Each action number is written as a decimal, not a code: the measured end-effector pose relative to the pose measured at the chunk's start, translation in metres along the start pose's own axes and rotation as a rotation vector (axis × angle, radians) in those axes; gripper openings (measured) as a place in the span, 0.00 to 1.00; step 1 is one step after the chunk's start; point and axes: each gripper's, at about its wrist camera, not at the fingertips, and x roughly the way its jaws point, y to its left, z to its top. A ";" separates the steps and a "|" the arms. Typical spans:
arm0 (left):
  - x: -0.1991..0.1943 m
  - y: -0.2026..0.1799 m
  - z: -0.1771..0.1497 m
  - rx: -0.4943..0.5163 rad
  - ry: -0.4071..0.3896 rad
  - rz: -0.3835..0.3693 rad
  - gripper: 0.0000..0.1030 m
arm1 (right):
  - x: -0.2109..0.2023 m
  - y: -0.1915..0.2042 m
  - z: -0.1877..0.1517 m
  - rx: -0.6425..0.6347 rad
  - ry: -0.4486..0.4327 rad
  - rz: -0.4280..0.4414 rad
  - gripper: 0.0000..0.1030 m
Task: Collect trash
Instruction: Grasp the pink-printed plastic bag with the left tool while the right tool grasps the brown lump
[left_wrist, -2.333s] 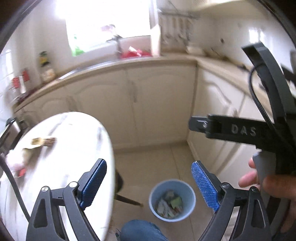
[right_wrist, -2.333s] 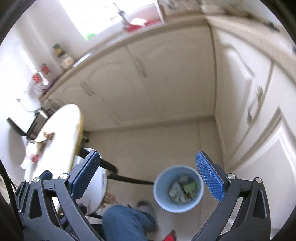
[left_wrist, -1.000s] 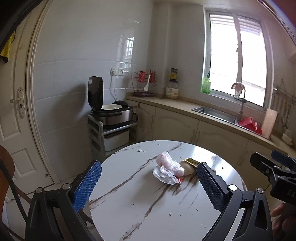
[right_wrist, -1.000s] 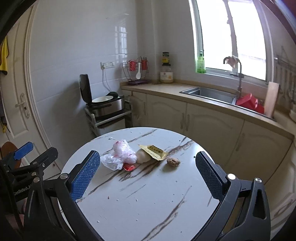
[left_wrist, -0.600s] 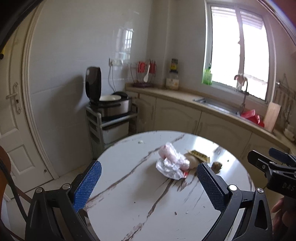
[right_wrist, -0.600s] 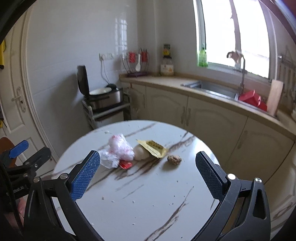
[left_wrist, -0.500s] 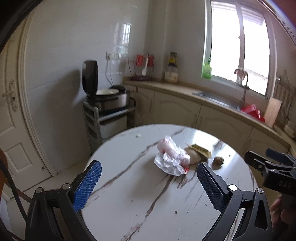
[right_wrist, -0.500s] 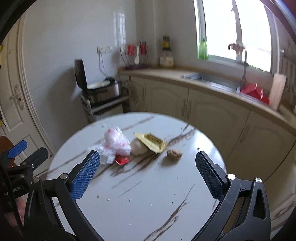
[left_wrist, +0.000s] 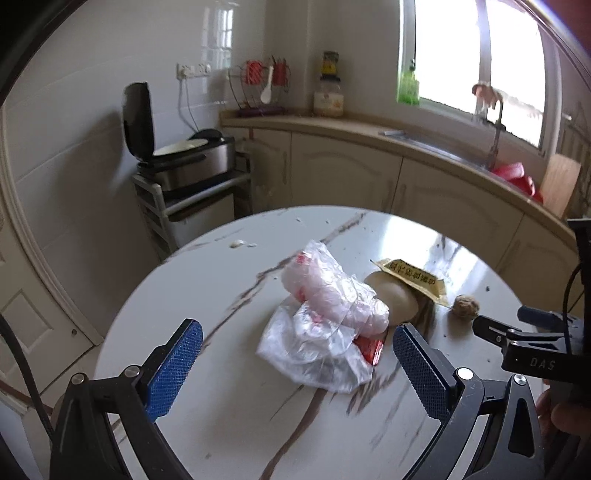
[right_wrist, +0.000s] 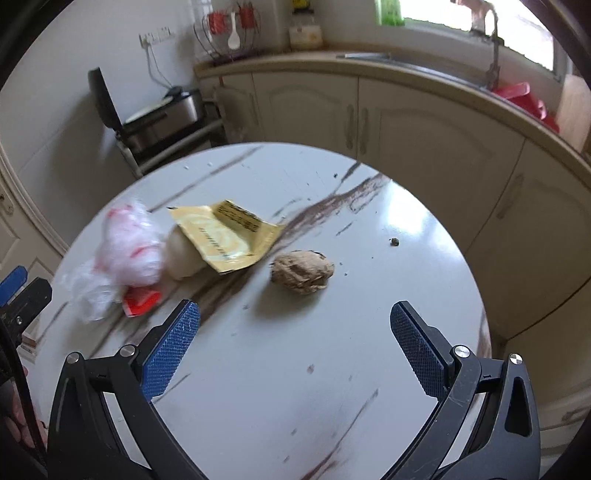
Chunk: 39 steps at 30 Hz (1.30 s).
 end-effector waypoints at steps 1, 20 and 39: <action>0.008 -0.001 0.004 0.006 0.007 0.001 0.99 | 0.005 -0.001 0.001 -0.002 0.007 -0.005 1.00; 0.144 0.004 0.070 -0.034 0.151 -0.112 0.51 | 0.049 0.004 0.017 -0.113 0.045 -0.010 0.44; 0.085 0.041 0.047 -0.006 0.069 -0.158 0.27 | 0.003 -0.006 -0.005 -0.030 0.002 0.075 0.43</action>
